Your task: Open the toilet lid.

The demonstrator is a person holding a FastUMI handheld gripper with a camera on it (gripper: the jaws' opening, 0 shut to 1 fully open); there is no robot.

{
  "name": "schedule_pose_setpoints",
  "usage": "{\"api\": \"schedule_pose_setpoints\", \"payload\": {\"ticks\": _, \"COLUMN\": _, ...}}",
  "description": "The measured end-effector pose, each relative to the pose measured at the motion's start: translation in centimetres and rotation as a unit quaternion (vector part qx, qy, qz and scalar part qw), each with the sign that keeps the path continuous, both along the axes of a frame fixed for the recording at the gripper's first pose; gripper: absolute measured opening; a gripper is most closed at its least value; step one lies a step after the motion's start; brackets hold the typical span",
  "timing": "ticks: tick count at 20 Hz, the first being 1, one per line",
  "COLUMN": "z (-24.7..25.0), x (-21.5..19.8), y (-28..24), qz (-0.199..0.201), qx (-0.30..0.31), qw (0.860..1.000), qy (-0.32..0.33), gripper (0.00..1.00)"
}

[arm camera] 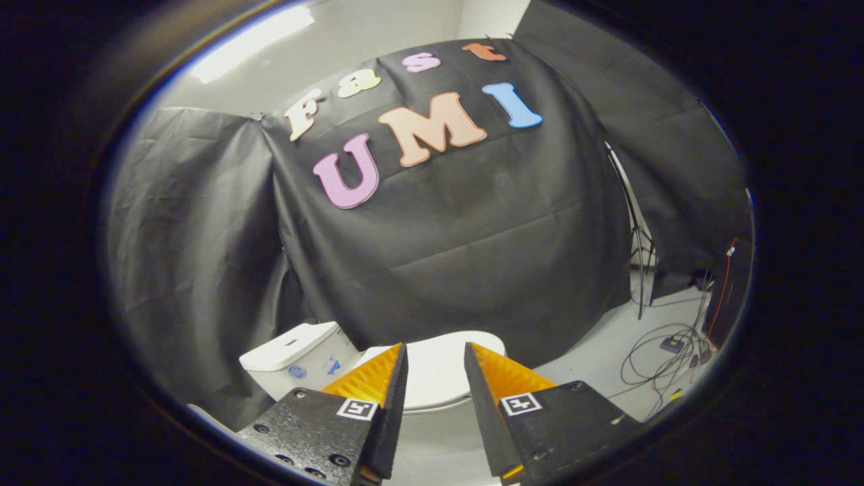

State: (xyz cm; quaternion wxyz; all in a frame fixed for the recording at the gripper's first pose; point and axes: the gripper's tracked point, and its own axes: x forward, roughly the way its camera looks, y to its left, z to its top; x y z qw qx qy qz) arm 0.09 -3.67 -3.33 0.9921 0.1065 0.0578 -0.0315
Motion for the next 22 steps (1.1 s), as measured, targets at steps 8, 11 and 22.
{"api": "schedule_pose_setpoints", "payload": {"ticks": 8, "z": -0.8, "x": 3.4, "y": -4.1, "qz": -0.078, "qx": 0.186, "qw": 0.979, "qy": -0.009, "gripper": 0.52}}
{"api": "schedule_pose_setpoints", "payload": {"ticks": 11, "z": -2.2, "x": 4.5, "y": -4.5, "qz": -0.098, "qx": 0.244, "qw": 0.965, "qy": -0.025, "gripper": 0.52}}
{"api": "schedule_pose_setpoints", "payload": {"ticks": 22, "z": -13.2, "x": 10.1, "y": -3.7, "qz": -0.106, "qx": 0.42, "qw": 0.901, "qy": -0.005, "gripper": 0.5}}
